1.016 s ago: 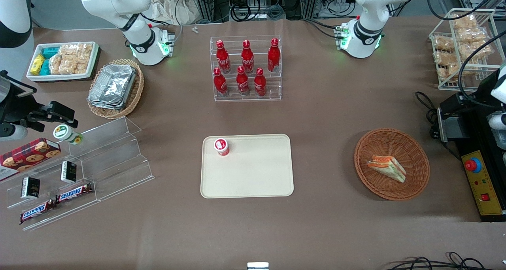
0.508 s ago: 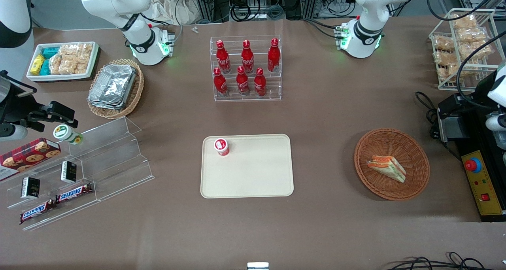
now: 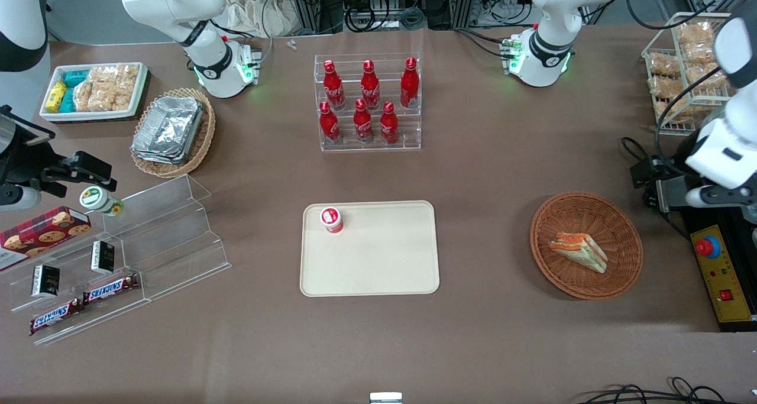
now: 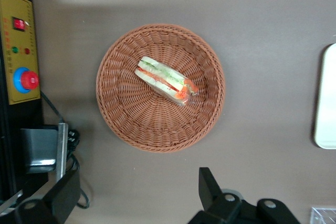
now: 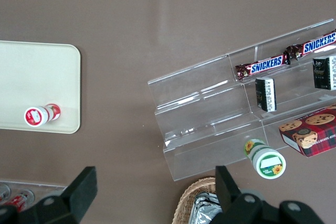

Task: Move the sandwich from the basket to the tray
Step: 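Move the open left gripper over the sandwich in the wicker basket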

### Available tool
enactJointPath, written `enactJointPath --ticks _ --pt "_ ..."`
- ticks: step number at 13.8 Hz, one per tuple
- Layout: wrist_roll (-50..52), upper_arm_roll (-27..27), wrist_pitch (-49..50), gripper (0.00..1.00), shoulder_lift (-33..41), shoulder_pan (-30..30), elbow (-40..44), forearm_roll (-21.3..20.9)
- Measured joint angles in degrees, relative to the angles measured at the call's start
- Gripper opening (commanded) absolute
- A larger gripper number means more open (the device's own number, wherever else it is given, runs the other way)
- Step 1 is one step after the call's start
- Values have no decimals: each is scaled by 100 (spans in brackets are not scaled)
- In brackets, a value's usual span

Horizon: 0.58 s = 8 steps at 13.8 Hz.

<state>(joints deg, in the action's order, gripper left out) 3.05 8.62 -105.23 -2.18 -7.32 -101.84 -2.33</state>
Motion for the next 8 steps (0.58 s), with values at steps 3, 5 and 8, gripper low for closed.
enactJointPath --ticks 3,5,8 --pt "133 -38 -750 100 -11 -14 -688 11" --pt "664 -66 -1004 100 -146 -52 -919 14" --pt "2068 -71 -1571 100 -589 -58 -959 14"
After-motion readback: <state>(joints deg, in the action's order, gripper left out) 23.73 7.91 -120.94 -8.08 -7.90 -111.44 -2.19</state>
